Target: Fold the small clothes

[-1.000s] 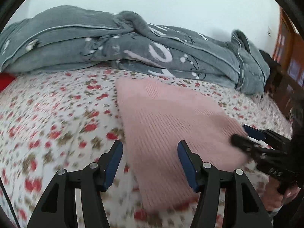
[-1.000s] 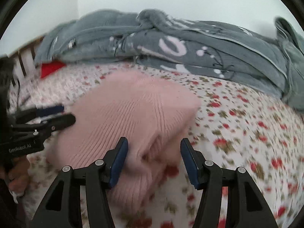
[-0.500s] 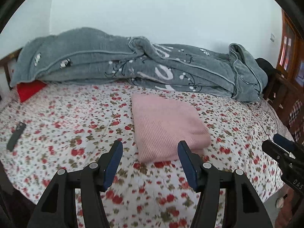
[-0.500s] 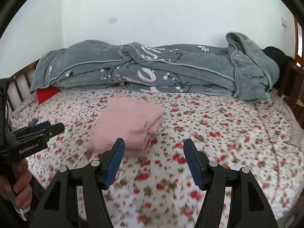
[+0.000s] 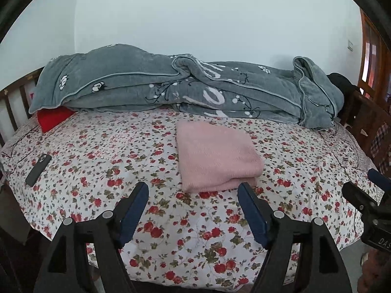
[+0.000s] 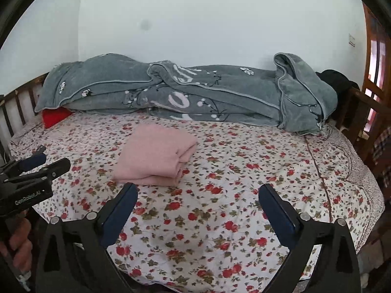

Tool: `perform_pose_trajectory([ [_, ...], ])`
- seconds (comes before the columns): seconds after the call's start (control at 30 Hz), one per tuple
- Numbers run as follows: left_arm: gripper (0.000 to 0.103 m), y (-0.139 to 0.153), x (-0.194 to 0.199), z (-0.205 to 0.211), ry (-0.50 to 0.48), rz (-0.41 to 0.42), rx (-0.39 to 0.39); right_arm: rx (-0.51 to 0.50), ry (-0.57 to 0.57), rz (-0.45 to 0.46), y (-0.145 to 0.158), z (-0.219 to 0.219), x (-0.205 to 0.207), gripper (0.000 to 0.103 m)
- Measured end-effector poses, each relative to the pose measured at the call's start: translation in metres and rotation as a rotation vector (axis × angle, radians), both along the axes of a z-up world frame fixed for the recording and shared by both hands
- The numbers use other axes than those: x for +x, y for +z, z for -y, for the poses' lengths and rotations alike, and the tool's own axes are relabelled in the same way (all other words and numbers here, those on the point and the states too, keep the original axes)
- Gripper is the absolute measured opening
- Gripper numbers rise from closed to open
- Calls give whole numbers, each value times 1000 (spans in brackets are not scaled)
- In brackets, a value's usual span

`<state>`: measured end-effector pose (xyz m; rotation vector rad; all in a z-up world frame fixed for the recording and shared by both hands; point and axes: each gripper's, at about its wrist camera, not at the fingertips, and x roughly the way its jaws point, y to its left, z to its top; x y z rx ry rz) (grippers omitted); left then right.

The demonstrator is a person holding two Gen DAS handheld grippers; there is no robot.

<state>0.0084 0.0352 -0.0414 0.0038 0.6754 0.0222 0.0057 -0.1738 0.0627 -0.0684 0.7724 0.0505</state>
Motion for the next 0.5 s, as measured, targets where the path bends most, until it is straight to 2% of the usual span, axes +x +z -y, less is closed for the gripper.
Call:
perform_pose_trajectory([
  [0.5,75,-4,2,1,4,-10,-22,-6,-33,4,1,7,-3,100],
])
